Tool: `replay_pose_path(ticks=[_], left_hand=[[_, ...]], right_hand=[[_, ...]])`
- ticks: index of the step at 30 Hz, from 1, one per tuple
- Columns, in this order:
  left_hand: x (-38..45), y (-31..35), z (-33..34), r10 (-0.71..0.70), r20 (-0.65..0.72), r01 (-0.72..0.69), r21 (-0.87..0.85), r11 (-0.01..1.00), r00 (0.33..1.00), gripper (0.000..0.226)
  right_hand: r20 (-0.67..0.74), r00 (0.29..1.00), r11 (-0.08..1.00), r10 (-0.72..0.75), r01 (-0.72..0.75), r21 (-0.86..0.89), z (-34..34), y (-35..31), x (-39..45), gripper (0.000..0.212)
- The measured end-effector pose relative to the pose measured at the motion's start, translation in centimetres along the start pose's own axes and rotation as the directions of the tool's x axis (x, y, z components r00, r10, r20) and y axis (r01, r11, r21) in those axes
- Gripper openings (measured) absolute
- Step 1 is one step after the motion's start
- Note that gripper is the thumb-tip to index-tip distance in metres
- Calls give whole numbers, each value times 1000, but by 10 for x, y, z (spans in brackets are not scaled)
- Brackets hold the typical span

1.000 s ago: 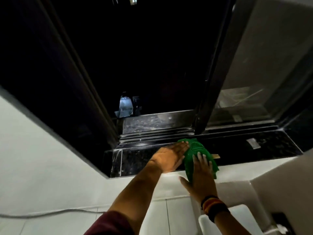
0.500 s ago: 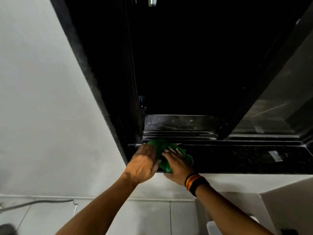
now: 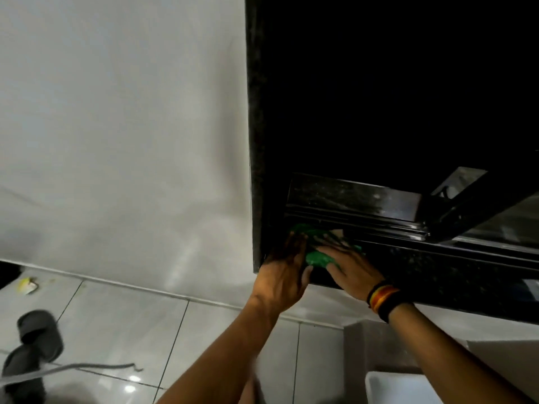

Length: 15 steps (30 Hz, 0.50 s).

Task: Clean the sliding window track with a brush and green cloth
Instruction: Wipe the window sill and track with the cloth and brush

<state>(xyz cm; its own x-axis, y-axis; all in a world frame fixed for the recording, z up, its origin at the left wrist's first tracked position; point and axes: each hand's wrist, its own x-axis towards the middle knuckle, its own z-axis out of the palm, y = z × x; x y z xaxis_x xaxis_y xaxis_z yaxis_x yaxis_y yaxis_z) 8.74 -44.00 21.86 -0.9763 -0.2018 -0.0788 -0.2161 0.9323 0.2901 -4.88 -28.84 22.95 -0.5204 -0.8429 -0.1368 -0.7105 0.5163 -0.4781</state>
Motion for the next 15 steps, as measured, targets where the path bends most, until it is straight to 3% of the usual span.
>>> replay_pose_path(ticks=[4,8,12,15], left_hand=[[-10,18,-7,-181,26,177,113,978,983,70],[3,38,-23,-251,53,236,197,952,967,72],[8,31,-32,-288,90,251,290,923,953,88],[19,28,-37,-304,129,243,353,903,944,92]], right_hand=[[-22,1000,1000,-7,7,-11,7,-26,20,58],[29,998,998,-49,50,-39,8,-26,15,69],[-109,994,1000,-4,2,-24,11,-28,7,71],[-100,995,998,17,-23,-52,14,-32,11,71]])
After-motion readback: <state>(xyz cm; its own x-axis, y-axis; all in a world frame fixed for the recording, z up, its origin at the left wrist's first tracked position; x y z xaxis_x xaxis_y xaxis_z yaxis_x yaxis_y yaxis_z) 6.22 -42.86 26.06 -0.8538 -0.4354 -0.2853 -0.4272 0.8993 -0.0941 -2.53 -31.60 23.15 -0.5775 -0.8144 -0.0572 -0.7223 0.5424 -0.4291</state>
